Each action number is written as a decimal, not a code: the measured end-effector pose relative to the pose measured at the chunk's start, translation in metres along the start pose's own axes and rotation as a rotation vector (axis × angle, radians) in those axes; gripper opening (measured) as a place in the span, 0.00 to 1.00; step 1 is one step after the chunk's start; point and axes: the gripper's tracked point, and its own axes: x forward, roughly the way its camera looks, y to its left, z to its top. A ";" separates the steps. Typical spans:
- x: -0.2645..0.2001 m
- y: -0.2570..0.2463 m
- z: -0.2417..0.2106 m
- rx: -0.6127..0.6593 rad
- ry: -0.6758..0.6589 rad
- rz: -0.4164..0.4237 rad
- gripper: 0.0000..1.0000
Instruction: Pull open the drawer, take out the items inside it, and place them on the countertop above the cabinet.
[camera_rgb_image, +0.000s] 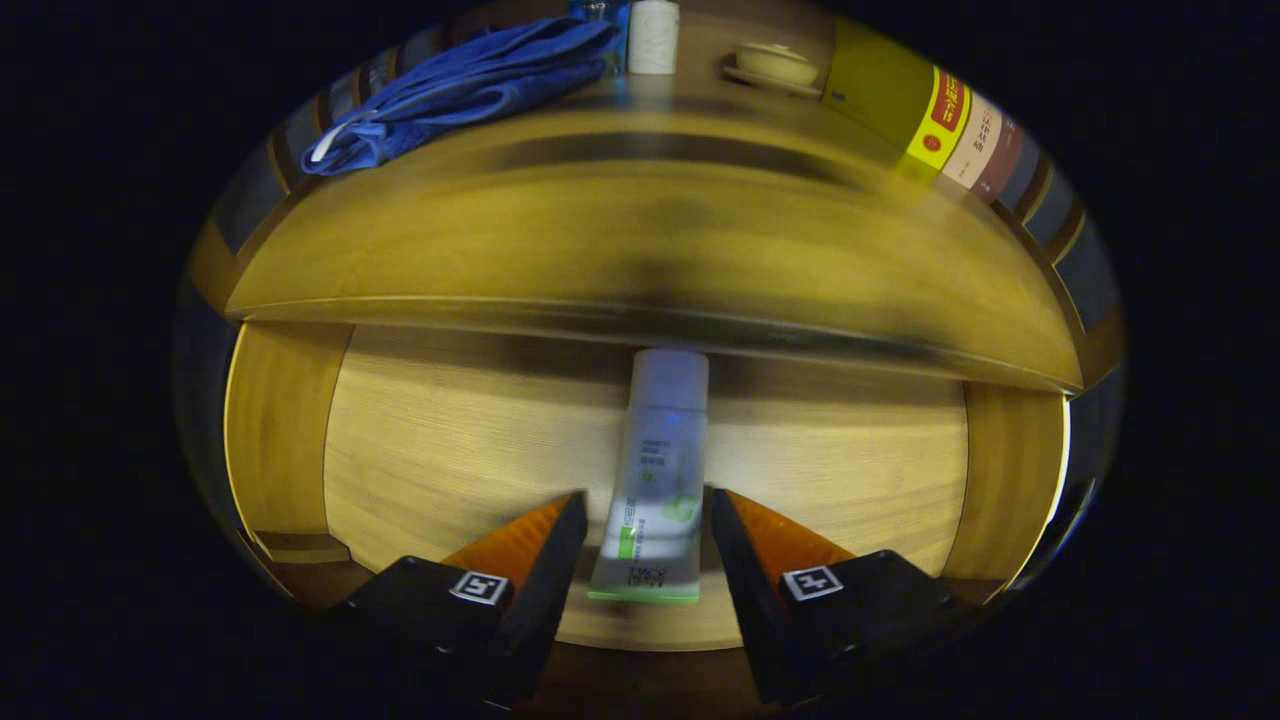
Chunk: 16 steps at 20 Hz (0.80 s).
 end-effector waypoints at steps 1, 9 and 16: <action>-0.005 0.001 0.004 0.016 -0.008 0.007 0.76; -0.048 0.012 0.042 0.035 -0.099 0.062 0.35; -0.115 0.021 0.055 0.032 -0.110 0.168 0.35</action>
